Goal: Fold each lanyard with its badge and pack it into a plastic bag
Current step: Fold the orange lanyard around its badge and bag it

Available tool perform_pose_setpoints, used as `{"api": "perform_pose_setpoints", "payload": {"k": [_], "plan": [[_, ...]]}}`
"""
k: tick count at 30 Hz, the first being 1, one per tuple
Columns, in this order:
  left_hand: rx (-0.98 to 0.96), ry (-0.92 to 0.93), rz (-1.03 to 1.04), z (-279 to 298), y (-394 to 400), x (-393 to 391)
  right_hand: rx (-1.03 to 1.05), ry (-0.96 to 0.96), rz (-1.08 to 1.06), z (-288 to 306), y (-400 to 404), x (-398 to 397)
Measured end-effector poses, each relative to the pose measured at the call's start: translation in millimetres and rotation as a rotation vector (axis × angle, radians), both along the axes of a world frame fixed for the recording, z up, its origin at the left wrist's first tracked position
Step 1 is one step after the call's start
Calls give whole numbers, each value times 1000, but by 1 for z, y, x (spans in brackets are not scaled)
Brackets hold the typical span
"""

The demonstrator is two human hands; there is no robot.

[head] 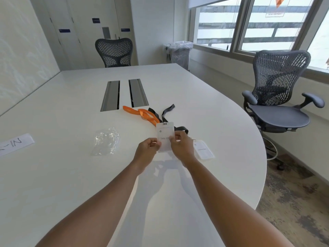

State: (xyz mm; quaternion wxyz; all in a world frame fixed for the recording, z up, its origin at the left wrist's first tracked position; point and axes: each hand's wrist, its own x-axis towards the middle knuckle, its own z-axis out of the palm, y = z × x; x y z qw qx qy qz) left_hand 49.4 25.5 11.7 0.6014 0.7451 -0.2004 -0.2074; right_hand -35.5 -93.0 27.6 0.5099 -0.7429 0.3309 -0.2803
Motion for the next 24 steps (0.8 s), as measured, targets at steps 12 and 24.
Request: {"api": "perform_pose_setpoints", "payload": {"k": [12,24], "plan": [[-64,26,-115,37,63,21,415,-223,178,26,21,13],[-278,71,-159,80,87,29,-15,12,613,43,55,21]]}}
